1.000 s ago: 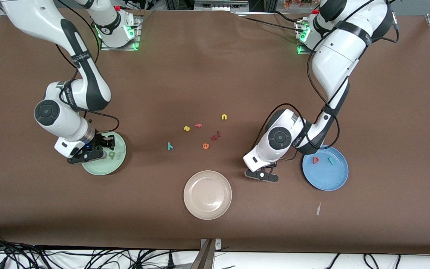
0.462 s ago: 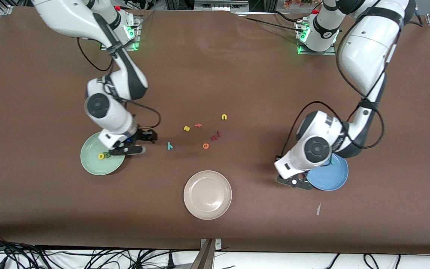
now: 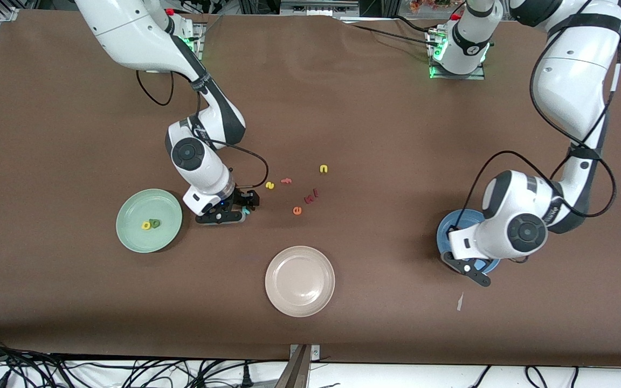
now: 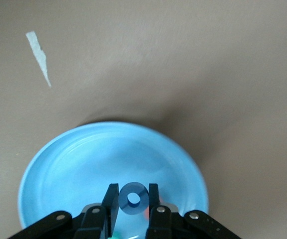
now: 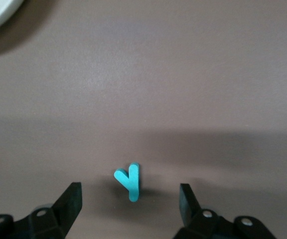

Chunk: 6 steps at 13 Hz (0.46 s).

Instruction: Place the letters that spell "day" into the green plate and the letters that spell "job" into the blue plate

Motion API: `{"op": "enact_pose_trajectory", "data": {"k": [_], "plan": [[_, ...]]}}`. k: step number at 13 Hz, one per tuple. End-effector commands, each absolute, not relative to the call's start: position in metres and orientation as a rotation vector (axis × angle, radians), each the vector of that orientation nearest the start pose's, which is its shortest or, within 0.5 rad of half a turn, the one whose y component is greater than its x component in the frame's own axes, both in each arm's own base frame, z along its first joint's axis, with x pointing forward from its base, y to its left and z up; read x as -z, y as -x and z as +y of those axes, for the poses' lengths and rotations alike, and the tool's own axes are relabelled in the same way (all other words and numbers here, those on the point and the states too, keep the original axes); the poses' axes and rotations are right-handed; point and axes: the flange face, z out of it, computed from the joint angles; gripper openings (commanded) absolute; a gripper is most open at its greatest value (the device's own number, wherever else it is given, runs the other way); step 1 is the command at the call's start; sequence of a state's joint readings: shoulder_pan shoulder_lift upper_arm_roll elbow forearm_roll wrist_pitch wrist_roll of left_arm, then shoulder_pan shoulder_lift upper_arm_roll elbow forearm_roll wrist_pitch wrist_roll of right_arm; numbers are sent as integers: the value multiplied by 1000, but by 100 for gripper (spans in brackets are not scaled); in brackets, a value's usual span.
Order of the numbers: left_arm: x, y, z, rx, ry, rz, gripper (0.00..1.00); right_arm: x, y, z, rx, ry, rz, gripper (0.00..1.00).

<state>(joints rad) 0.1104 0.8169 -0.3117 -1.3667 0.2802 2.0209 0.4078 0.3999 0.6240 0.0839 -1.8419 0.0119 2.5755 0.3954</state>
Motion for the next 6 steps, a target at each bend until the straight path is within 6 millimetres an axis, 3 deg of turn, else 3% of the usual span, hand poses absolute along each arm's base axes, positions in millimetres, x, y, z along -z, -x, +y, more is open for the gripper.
{"op": "enact_pose_trajectory", "data": {"k": [1,3,6], "plan": [[-220,-715,-65,-225,2924,1145,12,-192,-583,311,143,3046,-93,84],[-219,-714,-66,-232,2921,1154,100,-181,-580,311,154,3043,-100,74],[-226,-715,-66,-228,2921,1152,100,-179,-577,311,159,3051,-124,49]]}}
